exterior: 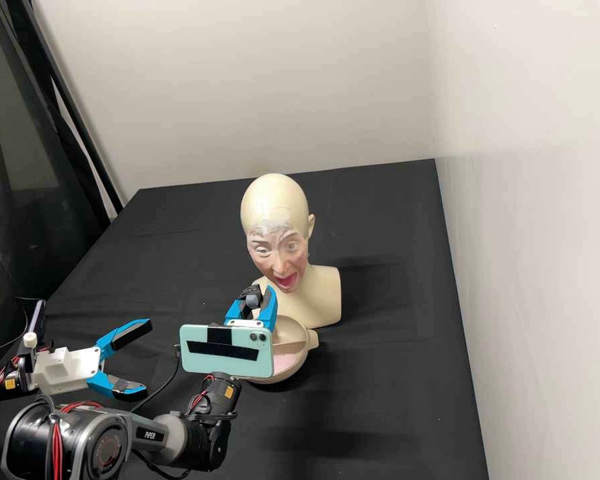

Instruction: Feed the grandma with a spoon

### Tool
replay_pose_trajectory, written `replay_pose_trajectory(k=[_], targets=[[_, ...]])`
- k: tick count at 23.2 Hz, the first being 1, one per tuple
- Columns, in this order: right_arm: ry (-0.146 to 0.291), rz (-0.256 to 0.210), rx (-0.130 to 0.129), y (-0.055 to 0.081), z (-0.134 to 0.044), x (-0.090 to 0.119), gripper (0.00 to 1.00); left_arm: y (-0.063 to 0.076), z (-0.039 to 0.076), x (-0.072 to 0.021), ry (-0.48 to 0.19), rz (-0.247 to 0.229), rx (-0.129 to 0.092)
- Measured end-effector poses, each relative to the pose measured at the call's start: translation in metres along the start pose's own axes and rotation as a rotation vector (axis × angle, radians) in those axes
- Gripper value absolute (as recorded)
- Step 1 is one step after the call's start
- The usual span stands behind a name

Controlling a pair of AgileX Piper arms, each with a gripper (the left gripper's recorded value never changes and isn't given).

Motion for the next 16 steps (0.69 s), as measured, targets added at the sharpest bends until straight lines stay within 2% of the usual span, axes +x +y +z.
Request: replay_pose_trajectory(k=[3, 5, 10, 16], targets=[[0.0, 0.0, -0.004, 0.0, 0.0, 0.0, 0.0, -0.0022, -0.0037, 0.0007, 0.012, -0.007, -0.002], [0.0, 0.0, -0.022, 0.0, 0.0, 0.0, 0.0, -0.004, -0.0053, 0.0017, 0.017, -0.013, -0.002], [-0.009, 0.009, -0.023, 0.0023, 0.0022, -0.0001, 0.0, -0.0042, -0.0054, 0.0018, 0.016, -0.014, -0.001], [-0.034, 0.011, -0.025, 0.0035, 0.0085, -0.0047, 0.0, -0.0045, -0.0039, 0.0018, 0.0, -0.018, 0.01]])
